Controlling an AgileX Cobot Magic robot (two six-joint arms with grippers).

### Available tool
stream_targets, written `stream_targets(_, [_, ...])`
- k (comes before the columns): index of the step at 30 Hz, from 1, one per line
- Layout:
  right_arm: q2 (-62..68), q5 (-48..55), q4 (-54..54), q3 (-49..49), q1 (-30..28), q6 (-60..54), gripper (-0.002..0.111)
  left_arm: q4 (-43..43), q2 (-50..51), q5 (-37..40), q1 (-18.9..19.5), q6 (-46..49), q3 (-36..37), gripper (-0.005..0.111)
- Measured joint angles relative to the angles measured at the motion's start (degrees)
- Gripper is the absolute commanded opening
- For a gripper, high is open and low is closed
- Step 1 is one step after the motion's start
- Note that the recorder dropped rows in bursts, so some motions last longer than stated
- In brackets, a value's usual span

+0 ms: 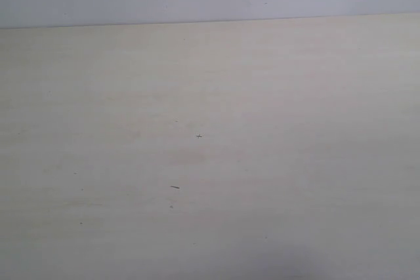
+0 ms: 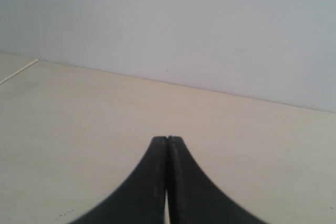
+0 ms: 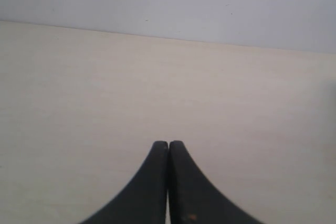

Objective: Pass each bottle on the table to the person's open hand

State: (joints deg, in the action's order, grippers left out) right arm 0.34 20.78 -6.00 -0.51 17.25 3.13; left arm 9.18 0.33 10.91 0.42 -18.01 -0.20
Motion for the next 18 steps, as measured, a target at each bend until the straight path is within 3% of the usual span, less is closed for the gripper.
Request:
stream_targets(4, [0.0, 0.0, 0.0, 0.0, 0.0, 0.0, 0.000, -3.6, 0.0, 0.2, 0.0, 4.0, 0.0, 0.000])
stream_targets(18, [0.0, 0.0, 0.0, 0.0, 0.0, 0.0, 0.000, -4.4, 0.0, 7.2, 0.0, 10.1, 0.0, 0.000])
